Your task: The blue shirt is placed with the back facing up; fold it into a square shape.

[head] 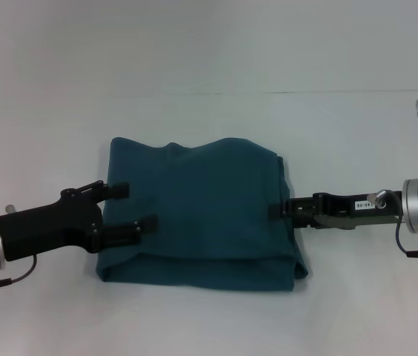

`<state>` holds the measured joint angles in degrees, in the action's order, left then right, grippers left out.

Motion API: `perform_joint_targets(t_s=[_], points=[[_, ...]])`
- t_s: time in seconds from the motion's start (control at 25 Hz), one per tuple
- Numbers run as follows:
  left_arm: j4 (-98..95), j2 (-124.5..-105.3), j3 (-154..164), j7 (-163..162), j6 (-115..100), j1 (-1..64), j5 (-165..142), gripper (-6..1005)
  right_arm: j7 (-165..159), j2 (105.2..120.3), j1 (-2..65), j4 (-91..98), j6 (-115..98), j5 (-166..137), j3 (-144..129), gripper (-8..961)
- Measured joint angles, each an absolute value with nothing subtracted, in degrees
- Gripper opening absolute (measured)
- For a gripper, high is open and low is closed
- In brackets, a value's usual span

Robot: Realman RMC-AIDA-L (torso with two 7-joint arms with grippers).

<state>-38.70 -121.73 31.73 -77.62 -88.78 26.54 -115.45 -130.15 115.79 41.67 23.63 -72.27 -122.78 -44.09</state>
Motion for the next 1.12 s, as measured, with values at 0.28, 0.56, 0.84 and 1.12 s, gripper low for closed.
perform_joint_targets(t_s=[0.28, 0.56, 0.84, 1.12], points=[[-38.92, -121.73, 31.72, -77.6, -88.84, 26.54, -115.69, 937, -130.16, 116.2, 41.58, 23.49, -72.05, -122.78, -44.3, 704], [-38.94, -121.72, 31.73, -77.6, -88.83, 26.52, -115.69, 937, -130.03, 117.04, 42.13, 22.19, -70.22, -122.78, -44.57, 696], [-38.94, -121.65, 31.73, -77.59, -88.7, 26.45, -115.75, 936, -129.91, 117.9, 42.3, 22.03, -69.06, -122.73, -45.26, 689], [-39.03, -121.55, 31.73, -77.53, -88.69, 26.45, -115.75, 936, -129.61, 118.48, 42.56, 22.12, -68.65, -122.34, -44.87, 682]])
